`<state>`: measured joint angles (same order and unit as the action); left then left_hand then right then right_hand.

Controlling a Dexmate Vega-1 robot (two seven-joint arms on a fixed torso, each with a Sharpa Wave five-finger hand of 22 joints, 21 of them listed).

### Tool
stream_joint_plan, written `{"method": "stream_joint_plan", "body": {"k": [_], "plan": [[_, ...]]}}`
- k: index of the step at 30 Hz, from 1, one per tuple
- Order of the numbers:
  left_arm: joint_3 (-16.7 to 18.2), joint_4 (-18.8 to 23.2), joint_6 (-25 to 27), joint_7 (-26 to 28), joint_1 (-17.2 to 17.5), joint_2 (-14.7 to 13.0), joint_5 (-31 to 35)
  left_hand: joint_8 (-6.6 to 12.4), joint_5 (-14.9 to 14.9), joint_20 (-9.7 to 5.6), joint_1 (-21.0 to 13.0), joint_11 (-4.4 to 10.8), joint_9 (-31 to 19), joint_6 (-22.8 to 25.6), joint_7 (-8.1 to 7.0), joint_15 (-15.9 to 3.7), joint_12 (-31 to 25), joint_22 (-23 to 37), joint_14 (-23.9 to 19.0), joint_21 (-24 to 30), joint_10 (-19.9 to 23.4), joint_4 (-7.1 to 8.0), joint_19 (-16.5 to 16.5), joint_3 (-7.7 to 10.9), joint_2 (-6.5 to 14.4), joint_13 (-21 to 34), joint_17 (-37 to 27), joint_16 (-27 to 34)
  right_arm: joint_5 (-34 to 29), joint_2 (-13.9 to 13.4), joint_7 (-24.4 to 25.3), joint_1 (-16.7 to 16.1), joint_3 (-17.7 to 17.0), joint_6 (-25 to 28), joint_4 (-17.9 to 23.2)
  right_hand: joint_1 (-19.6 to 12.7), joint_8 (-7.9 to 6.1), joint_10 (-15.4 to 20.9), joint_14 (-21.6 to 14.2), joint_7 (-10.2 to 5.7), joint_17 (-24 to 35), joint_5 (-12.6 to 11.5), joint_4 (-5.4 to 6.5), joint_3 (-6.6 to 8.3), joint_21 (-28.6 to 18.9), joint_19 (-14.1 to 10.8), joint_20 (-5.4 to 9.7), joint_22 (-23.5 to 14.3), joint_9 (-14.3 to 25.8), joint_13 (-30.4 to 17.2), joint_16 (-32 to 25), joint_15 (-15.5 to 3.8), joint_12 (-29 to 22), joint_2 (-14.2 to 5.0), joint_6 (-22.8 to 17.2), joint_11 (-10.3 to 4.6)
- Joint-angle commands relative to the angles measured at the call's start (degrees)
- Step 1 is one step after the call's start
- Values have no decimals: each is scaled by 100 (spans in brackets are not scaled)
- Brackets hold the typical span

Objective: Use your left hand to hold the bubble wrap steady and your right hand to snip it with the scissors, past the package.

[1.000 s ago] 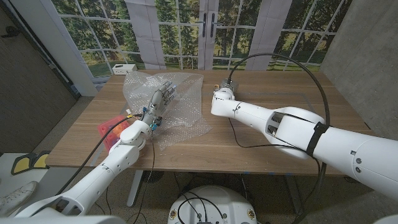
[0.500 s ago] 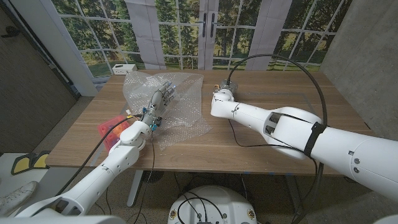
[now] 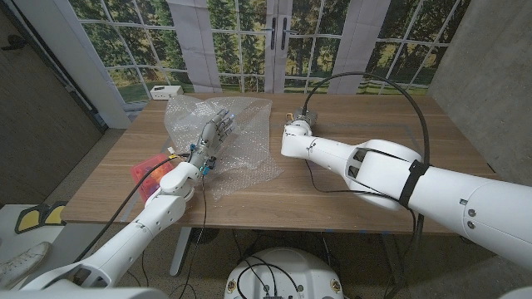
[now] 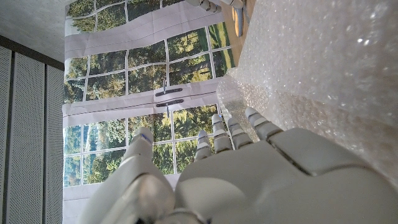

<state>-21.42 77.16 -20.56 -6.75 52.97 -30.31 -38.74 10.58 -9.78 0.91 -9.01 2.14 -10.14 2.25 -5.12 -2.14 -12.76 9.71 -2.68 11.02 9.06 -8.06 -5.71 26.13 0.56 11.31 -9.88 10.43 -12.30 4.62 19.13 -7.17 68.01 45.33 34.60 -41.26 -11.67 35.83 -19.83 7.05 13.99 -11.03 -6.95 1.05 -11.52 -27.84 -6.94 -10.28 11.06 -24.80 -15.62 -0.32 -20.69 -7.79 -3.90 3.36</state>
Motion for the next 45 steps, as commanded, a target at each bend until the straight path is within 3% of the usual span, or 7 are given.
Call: {"method": "stream_joint_plan", "body": {"k": [1, 9, 15, 32, 37, 45], "plan": [[2, -1, -2, 4, -3, -3, -2, 2, -29, 14, -12, -2, -1, 4, 3, -96, 7, 33, -25, 4, 32, -12, 11, -4, 51, 31, -14, 0, 94, 360, 5, 141, 41, -435, -898, -55, -33, 6, -27, 259, 30, -30, -23, 59, 2, 4, 43, -8, 11, -8, -28, -55, 11, -43, -56, -60], [2, -2, 11, 21, -3, -3, 1, 2, -29, 17, -12, -18, -1, 2, 10, -105, 10, 33, -22, 3, 26, -12, 14, -5, 51, 31, -14, -1, 133, 441, 37, 164, 111, -687, -1163, -206, -38, 123, -97, 200, 48, -54, -98, 173, -2, 25, 99, -10, 6, -36, -66, -157, -34, -96, -96, -168], [2, -17, 1, 22, -7, 10, -1, 1, -29, 17, -13, -12, -1, -3, 17, -102, 10, 33, -24, 3, 29, -12, 14, -5, 53, 31, -14, 0, 146, 325, 144, 75, 79, -690, -955, -475, -56, 329, -114, 70, 54, -90, -227, 305, -6, 52, 205, -13, 1, -84, -66, -288, -133, -56, -186, -305], [6, -43, -23, 46, 8, 37, -4, 2, -29, 17, -11, -3, -1, 0, 13, -99, 15, 33, -21, 4, 18, -11, 15, -7, 55, 31, -14, 0, 27, 346, -202, 94, 254, -901, -1081, -744, 2, 216, 18, -171, 69, -127, -295, 405, 35, 248, 231, -17, 1, -181, 9, -334, -161, 68, -89, -414], [7, -62, -39, 42, 6, 50, -9, 3, -29, 19, -9, -8, -1, 2, 12, -101, 9, 33, -19, 3, 32, -11, 19, -9, 55, 31, -14, -1, 26, 368, -114, 80, 264, -1025, -1144, -903, -22, 333, -17, -243, 83, -148, -302, 478, 18, 262, 293, -20, 2, -232, 0, -416, -249, 70, -155, -533], [8, -99, -54, 35, 5, 70, -21, 2, -29, 18, -6, -15, -1, -1, 5, -107, 11, 33, -20, 3, 27, -9, 20, -10, 56, 31, -14, 0, 19, 335, 119, 16, 249, -1151, -1115, -1572, -50, 655, -265, -397, 136, -252, -370, 757, -51, 158, 338, -22, 6, -402, -82, -610, -541, 76, -324, -699]]}}
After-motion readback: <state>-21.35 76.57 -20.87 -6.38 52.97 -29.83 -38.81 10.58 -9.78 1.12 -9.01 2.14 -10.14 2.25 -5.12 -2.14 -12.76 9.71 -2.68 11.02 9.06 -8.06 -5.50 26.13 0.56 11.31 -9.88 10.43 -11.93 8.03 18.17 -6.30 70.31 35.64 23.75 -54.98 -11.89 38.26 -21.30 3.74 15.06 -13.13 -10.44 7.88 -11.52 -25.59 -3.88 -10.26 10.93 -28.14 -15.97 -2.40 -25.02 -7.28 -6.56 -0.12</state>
